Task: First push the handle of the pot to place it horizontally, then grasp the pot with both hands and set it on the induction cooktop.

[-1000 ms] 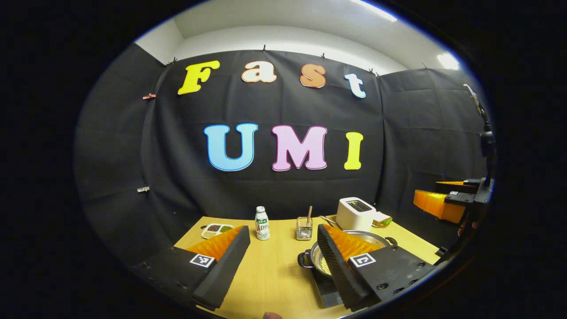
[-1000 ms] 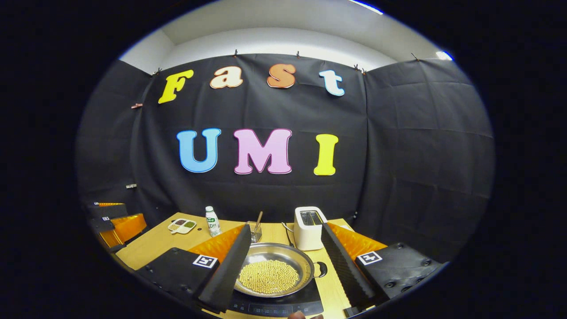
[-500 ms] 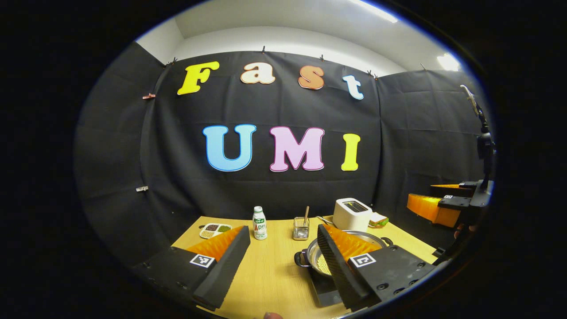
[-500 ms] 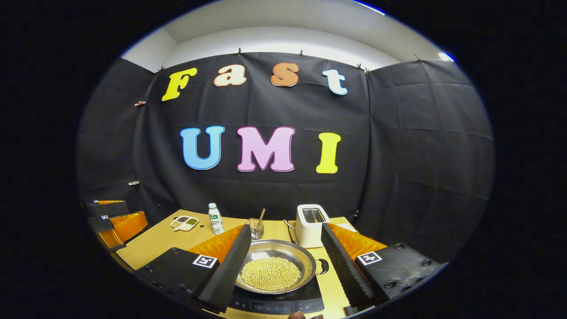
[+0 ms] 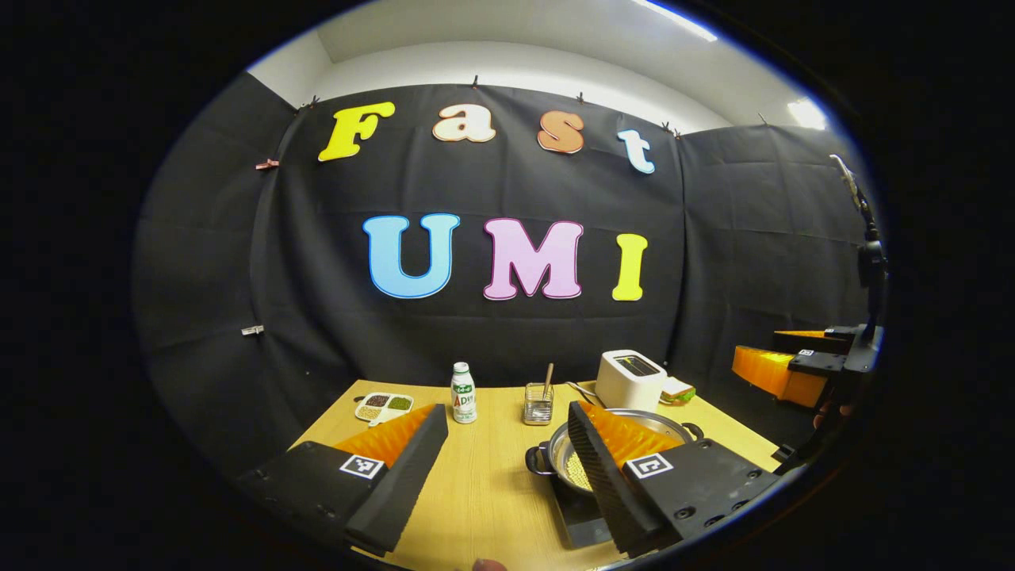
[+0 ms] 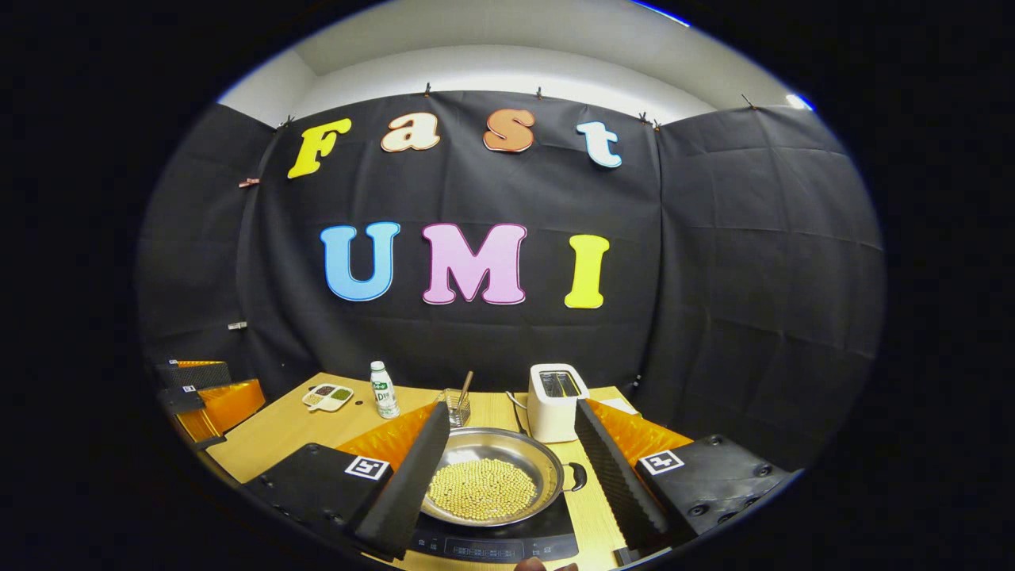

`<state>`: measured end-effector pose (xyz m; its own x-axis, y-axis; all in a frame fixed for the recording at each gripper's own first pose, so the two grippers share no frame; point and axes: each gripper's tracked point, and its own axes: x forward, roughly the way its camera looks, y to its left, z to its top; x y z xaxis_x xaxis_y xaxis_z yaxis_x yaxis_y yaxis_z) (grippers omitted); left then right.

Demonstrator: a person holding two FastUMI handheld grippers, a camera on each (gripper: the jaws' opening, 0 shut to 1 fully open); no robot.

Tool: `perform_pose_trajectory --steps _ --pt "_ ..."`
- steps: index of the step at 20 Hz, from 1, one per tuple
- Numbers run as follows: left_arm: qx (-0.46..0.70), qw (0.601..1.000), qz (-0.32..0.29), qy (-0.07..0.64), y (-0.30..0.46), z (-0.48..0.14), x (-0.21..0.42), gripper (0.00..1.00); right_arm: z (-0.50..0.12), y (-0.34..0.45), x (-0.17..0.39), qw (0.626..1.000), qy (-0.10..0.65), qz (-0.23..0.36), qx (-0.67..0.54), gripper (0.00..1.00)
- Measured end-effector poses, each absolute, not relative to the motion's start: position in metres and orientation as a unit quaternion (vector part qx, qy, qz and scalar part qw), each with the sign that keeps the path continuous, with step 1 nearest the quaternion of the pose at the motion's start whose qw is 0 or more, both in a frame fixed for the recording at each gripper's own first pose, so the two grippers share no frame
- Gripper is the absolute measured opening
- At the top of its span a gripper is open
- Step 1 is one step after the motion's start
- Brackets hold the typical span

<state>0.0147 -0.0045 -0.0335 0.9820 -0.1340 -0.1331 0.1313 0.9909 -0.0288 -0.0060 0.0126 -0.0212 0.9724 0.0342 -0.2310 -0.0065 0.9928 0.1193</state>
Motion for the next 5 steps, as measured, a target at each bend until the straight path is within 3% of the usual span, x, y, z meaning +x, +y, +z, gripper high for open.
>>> perform_pose_trajectory --steps 5 --pt "-0.013 0.995 -0.067 0.071 -0.0069 -0.0365 0.0142 0.97 -0.0219 0.0126 -0.0070 0.991 0.119 0.012 0.060 0.98"
